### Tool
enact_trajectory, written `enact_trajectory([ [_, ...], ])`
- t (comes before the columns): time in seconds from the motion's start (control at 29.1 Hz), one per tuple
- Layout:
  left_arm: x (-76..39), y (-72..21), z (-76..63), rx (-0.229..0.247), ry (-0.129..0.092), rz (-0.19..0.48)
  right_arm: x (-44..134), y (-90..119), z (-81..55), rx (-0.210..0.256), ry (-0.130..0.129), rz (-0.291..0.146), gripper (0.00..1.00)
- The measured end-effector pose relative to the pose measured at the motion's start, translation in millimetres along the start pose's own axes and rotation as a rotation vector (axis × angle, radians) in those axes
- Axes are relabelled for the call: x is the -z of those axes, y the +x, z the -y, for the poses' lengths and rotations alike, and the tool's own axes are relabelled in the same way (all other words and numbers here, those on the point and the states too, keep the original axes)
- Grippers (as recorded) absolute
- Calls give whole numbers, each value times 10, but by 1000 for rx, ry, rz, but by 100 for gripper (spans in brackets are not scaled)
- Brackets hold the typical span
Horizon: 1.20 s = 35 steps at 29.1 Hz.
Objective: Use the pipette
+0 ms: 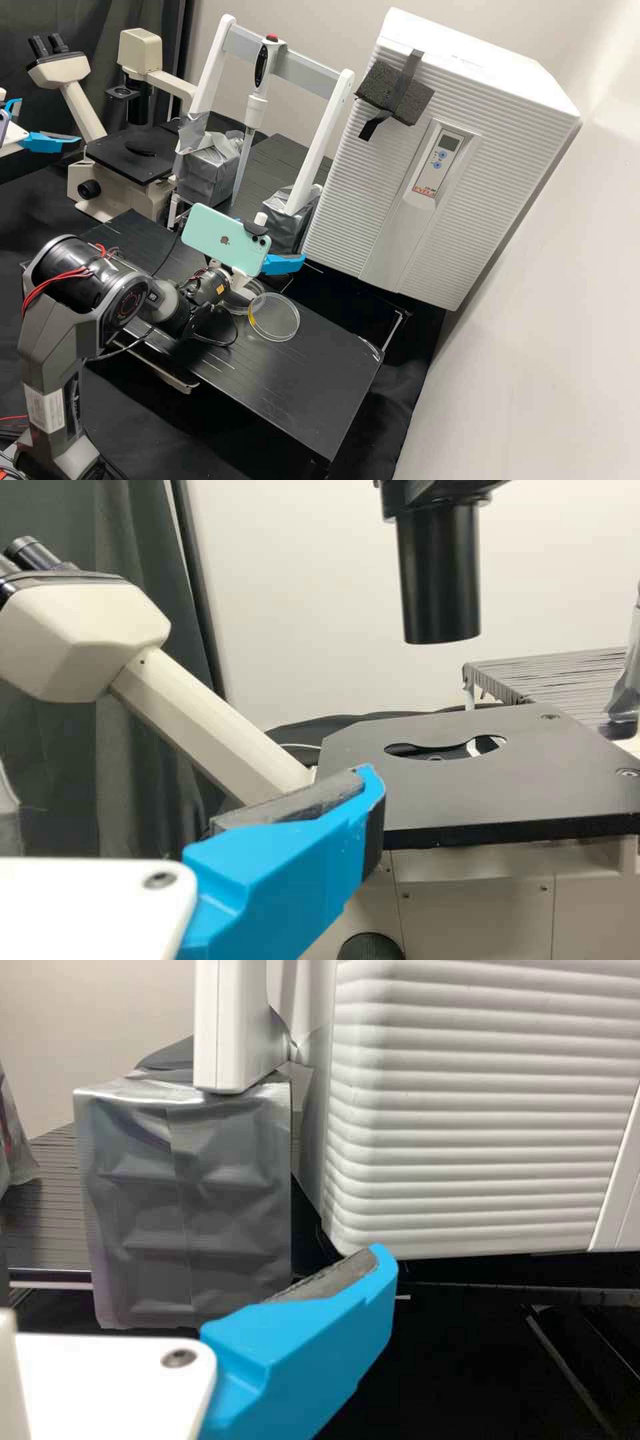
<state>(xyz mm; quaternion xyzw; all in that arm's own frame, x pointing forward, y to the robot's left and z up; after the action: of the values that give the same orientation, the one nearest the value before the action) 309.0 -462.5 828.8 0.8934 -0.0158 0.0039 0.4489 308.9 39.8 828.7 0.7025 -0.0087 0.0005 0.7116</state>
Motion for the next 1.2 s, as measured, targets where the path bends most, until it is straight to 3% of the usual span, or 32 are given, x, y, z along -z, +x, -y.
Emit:
enact_trajectory([
  [0.34,-6,0,1,0,0,2,0,0,0,0,0,0,100],
  [0.52,-110,-19,-39,-12,-13,41,0,0,0,0,0,0,100],
  [0.65,-299,-75,-142,-41,-29,125,0,0,0,0,0,0,100],
  [0.86,-716,-255,-354,-102,-56,300,0,0,0,0,0,0,100],
  [1.1,-1154,-486,-461,-132,-49,503,0,0,0,0,0,0,100],
  [1.2,-1260,-554,-479,-138,-46,555,0,0,0,0,0,0,100],
])
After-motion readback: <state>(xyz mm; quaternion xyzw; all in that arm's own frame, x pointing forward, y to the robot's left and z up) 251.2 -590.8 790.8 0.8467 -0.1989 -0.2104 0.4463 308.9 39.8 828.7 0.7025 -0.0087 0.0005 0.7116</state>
